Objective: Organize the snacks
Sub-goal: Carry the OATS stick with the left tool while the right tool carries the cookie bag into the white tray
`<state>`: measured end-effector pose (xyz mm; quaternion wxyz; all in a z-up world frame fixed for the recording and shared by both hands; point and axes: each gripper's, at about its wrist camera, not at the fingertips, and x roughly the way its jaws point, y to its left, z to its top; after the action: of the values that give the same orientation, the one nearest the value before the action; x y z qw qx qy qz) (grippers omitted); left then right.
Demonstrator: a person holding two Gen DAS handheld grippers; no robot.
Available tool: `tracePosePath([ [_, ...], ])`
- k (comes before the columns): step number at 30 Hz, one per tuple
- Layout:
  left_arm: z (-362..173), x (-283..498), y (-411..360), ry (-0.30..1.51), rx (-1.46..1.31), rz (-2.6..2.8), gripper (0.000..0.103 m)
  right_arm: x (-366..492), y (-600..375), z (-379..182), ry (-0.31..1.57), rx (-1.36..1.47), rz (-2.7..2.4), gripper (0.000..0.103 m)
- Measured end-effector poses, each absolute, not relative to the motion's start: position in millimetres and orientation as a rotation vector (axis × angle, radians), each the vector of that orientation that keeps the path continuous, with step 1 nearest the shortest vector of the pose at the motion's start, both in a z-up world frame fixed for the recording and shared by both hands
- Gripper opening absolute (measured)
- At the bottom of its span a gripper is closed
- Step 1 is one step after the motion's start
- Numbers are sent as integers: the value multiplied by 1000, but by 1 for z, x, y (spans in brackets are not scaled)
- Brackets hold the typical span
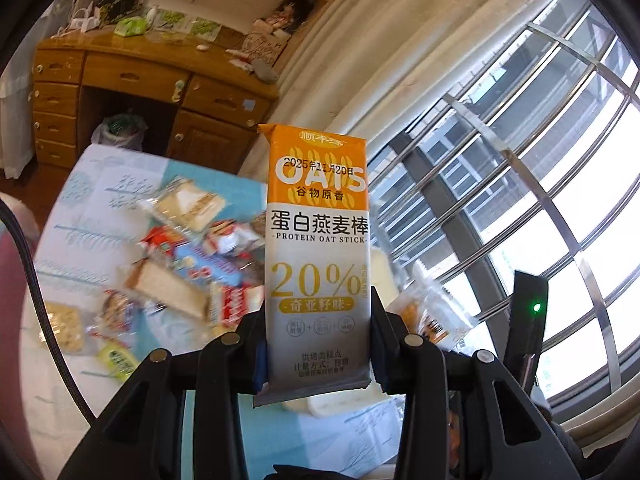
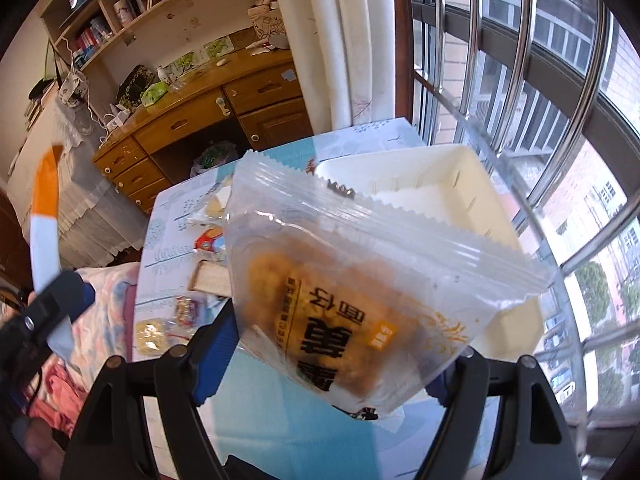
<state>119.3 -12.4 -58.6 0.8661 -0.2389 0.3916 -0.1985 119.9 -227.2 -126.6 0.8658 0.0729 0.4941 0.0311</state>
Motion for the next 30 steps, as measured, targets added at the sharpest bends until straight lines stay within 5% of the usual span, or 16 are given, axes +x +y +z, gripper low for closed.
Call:
tracePosePath([
  [16, -60, 163, -137, 800, -464, -531, 39, 134, -299, -135, 1029, 16, 134, 80],
  [18, -63, 164, -144, 806, -470, -524, 45, 136, -306, -137, 1039, 20, 140, 85],
  [22, -65, 165, -149, 813, -483, -514, 73, 140, -315, -141, 1065, 49, 174, 85],
  [30, -64, 163, -138, 809, -490, -454, 76, 144, -315, -136, 1035, 30, 164, 96],
])
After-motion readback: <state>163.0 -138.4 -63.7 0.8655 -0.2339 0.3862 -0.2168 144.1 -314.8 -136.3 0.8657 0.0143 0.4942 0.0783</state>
